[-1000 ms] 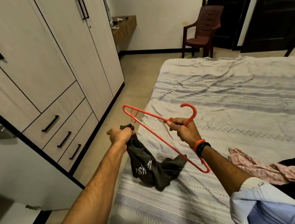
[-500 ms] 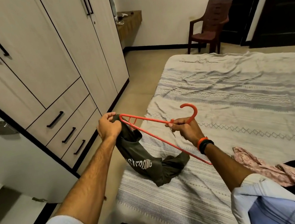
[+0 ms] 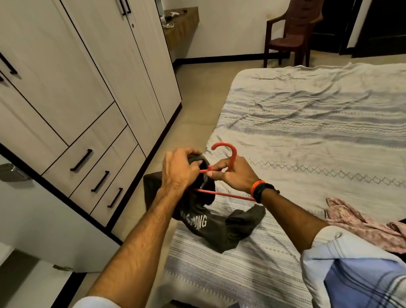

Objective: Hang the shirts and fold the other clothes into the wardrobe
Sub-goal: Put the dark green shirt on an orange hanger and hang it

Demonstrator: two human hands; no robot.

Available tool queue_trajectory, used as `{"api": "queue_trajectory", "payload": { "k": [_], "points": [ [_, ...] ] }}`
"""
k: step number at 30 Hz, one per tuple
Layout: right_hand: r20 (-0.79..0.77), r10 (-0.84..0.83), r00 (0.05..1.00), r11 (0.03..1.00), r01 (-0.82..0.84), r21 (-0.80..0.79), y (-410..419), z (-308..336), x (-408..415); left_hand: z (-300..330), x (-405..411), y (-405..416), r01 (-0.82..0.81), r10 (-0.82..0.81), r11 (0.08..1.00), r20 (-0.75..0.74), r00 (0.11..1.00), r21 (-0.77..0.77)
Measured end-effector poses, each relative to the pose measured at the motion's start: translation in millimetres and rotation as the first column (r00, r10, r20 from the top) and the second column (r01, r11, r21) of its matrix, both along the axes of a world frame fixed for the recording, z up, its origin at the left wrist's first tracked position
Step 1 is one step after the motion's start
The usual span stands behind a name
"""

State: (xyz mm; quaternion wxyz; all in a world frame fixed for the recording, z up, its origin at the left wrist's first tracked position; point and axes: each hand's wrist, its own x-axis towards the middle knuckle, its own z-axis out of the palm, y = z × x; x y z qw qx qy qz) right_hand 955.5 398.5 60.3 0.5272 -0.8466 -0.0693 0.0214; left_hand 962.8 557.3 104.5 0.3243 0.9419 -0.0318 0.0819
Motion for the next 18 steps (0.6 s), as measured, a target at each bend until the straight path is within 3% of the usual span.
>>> {"api": "queue_trajectory", "payload": {
  "k": [3, 5, 7, 11, 14, 18],
  "points": [
    [0.027, 0.004, 1.000, 0.998, -0.002, -0.062, 14, 2, 0, 9, -5, -17, 0.000, 0.001, 0.991, 0.003, 1.000, -0.136],
    [0.058, -0.058, 0.997, 0.996, 0.062, -0.071, 23, -1, 0, 18, -5, -25, -0.005, -0.005, 0.953, -0.032, 0.999, -0.304],
    [0.070, -0.111, 0.991, 0.990, 0.116, -0.081, 28, -4, 1, 26, -5, -30, 0.023, -0.041, 0.930, -0.041, 0.998, -0.368],
    [-0.030, -0.114, 0.993, 0.989, 0.116, 0.088, 25, 2, 7, 38, -4, -18, 0.067, -0.074, 0.995, -0.093, 0.993, -0.077],
    [-0.023, -0.068, 0.997, 0.987, 0.070, 0.143, 15, 6, 9, 43, -5, -6, 0.110, -0.117, 0.993, -0.220, 0.968, -0.046],
    [-0.053, -0.030, 0.998, 0.968, 0.042, 0.246, 14, 5, 3, 48, -8, -10, 0.245, -0.190, 0.961, -0.333, 0.924, 0.131]
  ]
}}
